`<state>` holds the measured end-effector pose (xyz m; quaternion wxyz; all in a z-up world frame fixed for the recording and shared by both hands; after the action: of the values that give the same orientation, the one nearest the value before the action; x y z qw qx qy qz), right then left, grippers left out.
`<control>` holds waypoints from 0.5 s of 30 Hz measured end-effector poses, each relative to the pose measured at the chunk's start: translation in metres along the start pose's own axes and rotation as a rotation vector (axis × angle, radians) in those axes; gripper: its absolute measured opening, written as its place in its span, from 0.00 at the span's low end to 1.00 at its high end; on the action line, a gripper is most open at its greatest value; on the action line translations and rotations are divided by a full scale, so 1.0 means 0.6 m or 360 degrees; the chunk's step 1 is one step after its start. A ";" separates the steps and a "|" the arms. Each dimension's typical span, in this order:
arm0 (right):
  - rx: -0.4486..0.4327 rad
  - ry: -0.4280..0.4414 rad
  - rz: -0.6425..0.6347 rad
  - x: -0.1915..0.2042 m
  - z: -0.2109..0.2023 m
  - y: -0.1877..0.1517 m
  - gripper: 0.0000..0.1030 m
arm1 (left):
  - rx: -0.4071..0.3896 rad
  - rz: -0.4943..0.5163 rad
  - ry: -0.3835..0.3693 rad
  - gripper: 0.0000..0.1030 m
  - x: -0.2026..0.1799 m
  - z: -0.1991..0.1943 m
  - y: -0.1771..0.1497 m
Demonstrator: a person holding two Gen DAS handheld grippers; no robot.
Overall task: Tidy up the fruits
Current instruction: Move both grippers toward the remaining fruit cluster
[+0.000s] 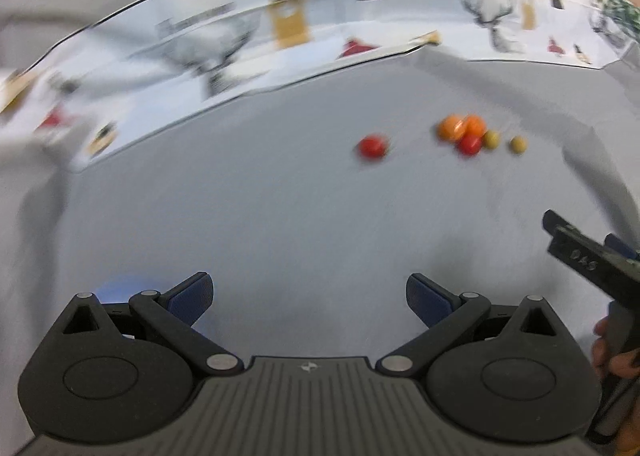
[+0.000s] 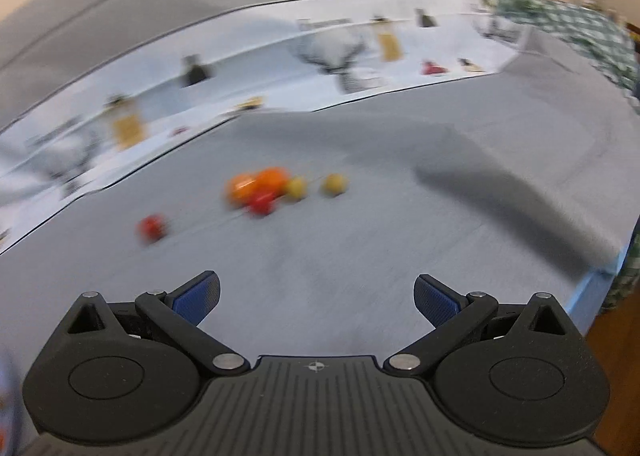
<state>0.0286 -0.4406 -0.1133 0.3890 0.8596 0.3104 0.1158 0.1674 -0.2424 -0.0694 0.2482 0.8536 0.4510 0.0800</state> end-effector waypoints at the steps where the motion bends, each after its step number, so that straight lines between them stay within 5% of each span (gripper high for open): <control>1: -0.0008 -0.0036 0.0024 -0.002 0.028 0.008 0.99 | -0.0001 0.0026 -0.0023 1.00 -0.012 0.027 0.028; 8: 0.0007 -0.0096 0.0009 0.017 0.210 0.049 0.99 | 0.0099 0.0252 -0.0202 1.00 -0.093 0.233 0.183; 15: 0.0015 -0.0121 -0.0118 0.055 0.308 0.066 0.99 | 0.0265 0.0232 -0.0353 1.00 -0.141 0.396 0.258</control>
<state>0.1531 -0.5503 -0.2093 0.4005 0.8531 0.3276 0.0671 0.3171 -0.4671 -0.1904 0.2183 0.9053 0.3628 -0.0345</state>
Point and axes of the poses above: each gripper's, at about its wrist camera, not at the fingertips, and z roughly the way its jaws point, x to its left, y to its top, the point moved 3 cm from there along z, roughly the way its jaws point, and after that the axes turned 13 degrees about -y, right-handed, at the moved point
